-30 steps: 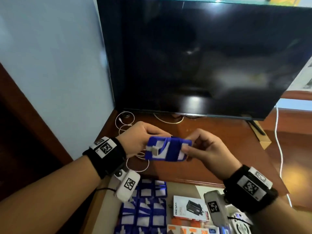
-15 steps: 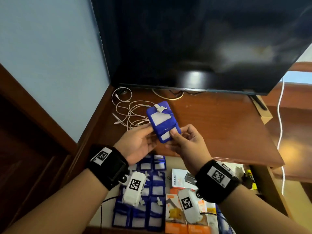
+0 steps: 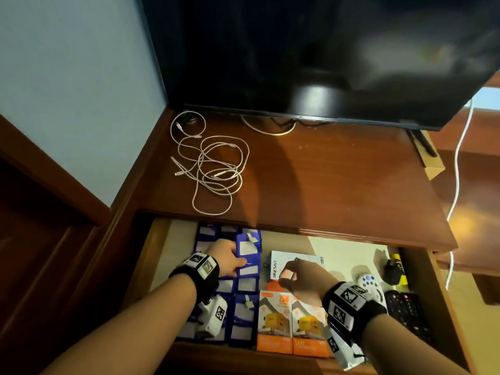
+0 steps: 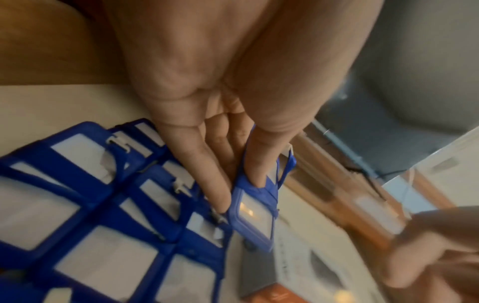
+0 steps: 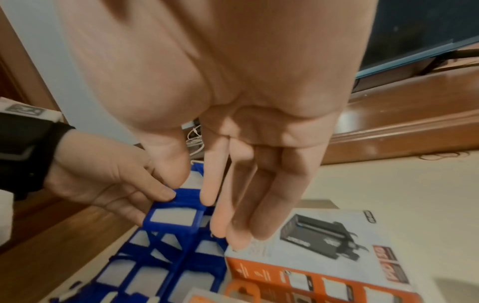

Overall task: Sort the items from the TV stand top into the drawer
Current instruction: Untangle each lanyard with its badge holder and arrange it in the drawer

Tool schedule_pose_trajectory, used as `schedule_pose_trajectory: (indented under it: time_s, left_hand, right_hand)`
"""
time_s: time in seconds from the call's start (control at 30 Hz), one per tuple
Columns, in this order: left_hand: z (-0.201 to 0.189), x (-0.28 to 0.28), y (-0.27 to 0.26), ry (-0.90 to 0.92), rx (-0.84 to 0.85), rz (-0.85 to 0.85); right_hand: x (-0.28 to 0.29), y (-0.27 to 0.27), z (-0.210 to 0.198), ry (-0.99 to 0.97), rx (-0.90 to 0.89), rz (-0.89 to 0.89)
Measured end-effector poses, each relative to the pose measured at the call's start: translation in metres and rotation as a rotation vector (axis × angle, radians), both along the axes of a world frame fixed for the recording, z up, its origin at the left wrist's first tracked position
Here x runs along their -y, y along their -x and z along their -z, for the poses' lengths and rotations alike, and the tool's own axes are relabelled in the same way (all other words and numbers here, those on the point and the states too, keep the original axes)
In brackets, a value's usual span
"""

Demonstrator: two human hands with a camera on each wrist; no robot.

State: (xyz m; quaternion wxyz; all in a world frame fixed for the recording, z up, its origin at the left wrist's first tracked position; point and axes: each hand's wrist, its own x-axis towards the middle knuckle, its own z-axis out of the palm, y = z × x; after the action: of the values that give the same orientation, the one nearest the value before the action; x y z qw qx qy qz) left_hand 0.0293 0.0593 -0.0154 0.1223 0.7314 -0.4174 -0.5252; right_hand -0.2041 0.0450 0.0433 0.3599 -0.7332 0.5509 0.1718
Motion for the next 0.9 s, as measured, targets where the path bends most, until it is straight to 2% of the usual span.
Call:
schedule_pose_trajectory:
  time_s: [0.13, 0.3, 0.4, 0.6, 0.77, 0.9]
  left_hand:
    - [0.029, 0.011, 0.006, -0.081, 0.237, 0.181]
    - [0.049, 0.013, 0.020, -0.154, 0.388, 0.314]
    - [0.053, 0.011, 0.025, -0.178, 0.464, 0.312]
    - [0.047, 0.011, 0.033, -0.219, 0.572, 0.264]
    - [0.030, 0.007, 0.035, -0.235, 0.623, 0.253]
    - [0.007, -0.006, 0.028, -0.167, 0.598, 0.136]
  right_hand:
    - [0.000, 0.012, 0.012, -0.012, -0.020, -0.041]
    - [0.008, 0.022, 0.022, 0.051, 0.031, 0.044]
    - [0.019, 0.022, 0.021, 0.107, 0.121, 0.105]
    - [0.045, 0.010, 0.011, 0.229, 0.292, 0.077]
    - [0.072, -0.016, 0.005, 0.280, 0.345, 0.013]
    - [0.096, -0.047, -0.002, 0.314, 0.352, -0.086]
